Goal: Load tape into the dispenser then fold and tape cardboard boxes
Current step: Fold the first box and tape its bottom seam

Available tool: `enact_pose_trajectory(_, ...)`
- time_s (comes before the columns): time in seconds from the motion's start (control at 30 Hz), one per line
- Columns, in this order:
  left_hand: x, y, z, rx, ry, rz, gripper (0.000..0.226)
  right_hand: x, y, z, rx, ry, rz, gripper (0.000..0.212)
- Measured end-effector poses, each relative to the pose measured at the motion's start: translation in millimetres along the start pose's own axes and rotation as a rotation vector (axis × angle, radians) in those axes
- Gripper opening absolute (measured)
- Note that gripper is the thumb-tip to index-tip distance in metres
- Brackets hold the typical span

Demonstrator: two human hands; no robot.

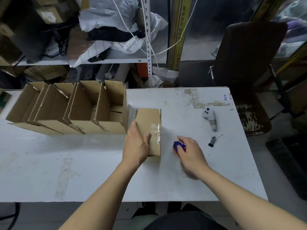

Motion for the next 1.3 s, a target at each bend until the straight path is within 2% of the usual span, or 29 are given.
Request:
enact_pose_trajectory(0.07,-1,0,0,0.001,0.004,0.003,0.069,12,-43,12,0.065,0.09,-0.352,0.053)
enact_pose_trajectory(0.13,-3,4,1,-0.016,0.003,0.0,0.07,26,-69,16,0.093,0.182,-0.531,0.036)
enact_pose_trajectory(0.2,-8,5,2,-0.016,-0.02,0.031,0.065,32,-75,19,0.089,0.198,-0.567,0.013)
enact_pose_trajectory(0.27,-16,0,0,0.007,-0.07,0.09,0.062,31,-78,21,0.106,0.194,-0.563,0.008)
enact_pose_trajectory(0.33,-25,-18,-8,0.087,-0.138,0.144,0.061,19,-80,23,0.169,0.176,-0.415,0.025)
enact_pose_trajectory(0.43,-34,-52,-25,0.215,-0.157,0.044,0.048,-14,-62,15,0.194,0.16,0.056,0.038)
enact_pose_trajectory(0.57,-20,-69,-38,0.007,0.046,-0.276,0.027,-77,1,-11,-0.078,0.03,0.426,0.067)
enact_pose_trajectory(0.63,-6,-72,-45,-0.129,0.163,-0.447,0.029,-99,24,-25,-0.21,-0.037,0.459,0.079)
enact_pose_trajectory(0.77,15,-72,-60,-0.4,0.33,-0.7,0.052,-123,47,-42,-0.395,-0.179,0.27,0.085)
enact_pose_trajectory(0.83,17,-73,-63,-0.423,0.359,-0.754,0.048,-124,52,-44,-0.462,-0.204,0.184,0.086)
enact_pose_trajectory(0.93,13,-76,-62,-0.323,0.316,-0.71,0.034,-124,60,-47,-0.583,-0.281,0.035,0.083)
enact_pose_trajectory(1.03,1,-73,-56,-0.189,0.167,-0.582,0.026,-123,71,-54,-0.697,-0.373,-0.15,0.08)
enact_pose_trajectory(1.1,-4,-70,-54,-0.133,0.1,-0.493,0.025,-120,75,-55,-0.735,-0.396,-0.257,0.08)
enact_pose_trajectory(1.2,-8,-73,-56,-0.069,0.042,-0.397,0.024,-119,77,-58,-0.771,-0.462,-0.364,0.066)
enact_pose_trajectory(1.3,-6,-75,-57,-0.04,0.038,-0.303,0.024,-117,77,-58,-0.793,-0.485,-0.41,0.065)
Point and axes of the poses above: each hand's wrist, its own z-axis towards the middle knuckle, its own x-axis out of the palm, y = z × x, the point moved 10 cm from there along z, towards the middle knuckle, and after that the axes turned 12 degrees about -z, right-handed, at the moved point
